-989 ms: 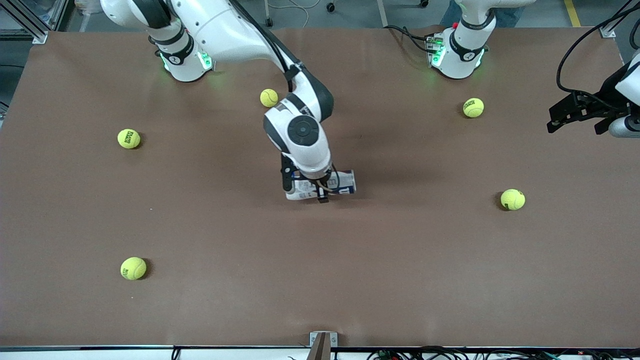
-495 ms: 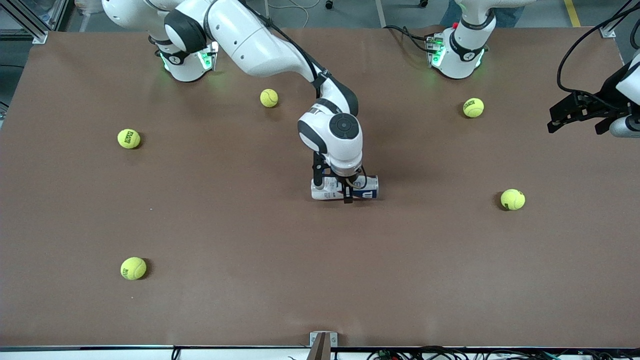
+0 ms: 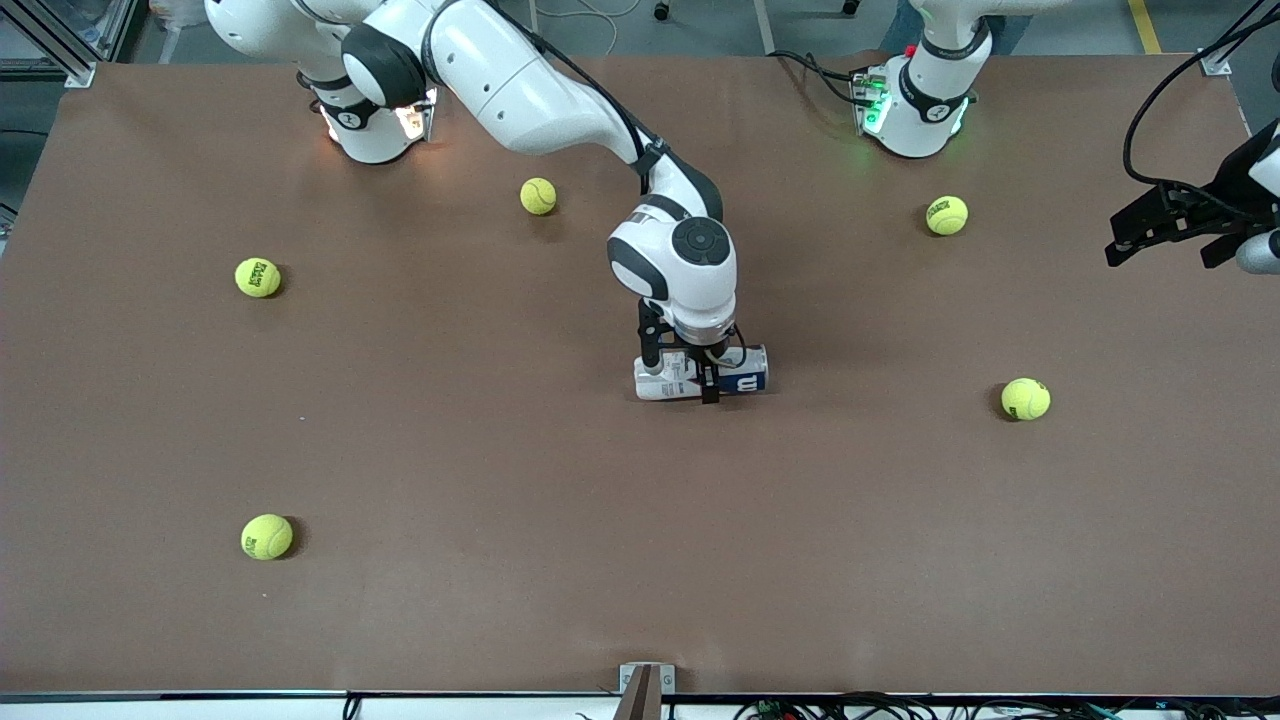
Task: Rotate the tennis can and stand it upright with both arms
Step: 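Hold the can at mid-table while the left gripper reaches toward it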
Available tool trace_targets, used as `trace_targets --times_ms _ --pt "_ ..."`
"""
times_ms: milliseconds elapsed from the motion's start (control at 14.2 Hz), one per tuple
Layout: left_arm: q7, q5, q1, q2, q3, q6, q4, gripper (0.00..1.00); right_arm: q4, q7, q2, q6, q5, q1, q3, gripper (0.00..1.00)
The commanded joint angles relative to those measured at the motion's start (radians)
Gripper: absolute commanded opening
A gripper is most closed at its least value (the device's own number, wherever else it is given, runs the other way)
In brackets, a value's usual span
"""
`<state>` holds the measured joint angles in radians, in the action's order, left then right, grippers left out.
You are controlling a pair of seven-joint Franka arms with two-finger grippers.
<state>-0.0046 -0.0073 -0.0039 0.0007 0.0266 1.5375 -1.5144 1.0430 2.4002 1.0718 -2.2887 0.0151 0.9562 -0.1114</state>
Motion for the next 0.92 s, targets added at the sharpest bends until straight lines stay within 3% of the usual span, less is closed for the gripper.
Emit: trace_targets --times_ms 0,353,636,848 --pt "-0.011 0.004 0.004 -0.001 0.004 -0.011 0.017 1.0 -0.027 0.017 0.014 -0.002 -0.018 0.009 -0.011 1.0" --pt "-0.024 0.009 0.002 0.065 0.006 -0.042 0.002 1.0 -0.027 0.019 0.013 0.005 -0.018 0.016 -0.013 1.0" --pt "-0.228 0.001 -0.07 0.137 0.047 -0.068 -0.012 1.0 -0.029 0.022 -0.003 0.018 -0.017 0.021 -0.011 1.0" --pt "-0.245 -0.119 -0.094 0.192 0.05 -0.03 -0.012 1.0 -0.059 0.022 -0.018 0.092 -0.017 0.032 -0.01 1.0"
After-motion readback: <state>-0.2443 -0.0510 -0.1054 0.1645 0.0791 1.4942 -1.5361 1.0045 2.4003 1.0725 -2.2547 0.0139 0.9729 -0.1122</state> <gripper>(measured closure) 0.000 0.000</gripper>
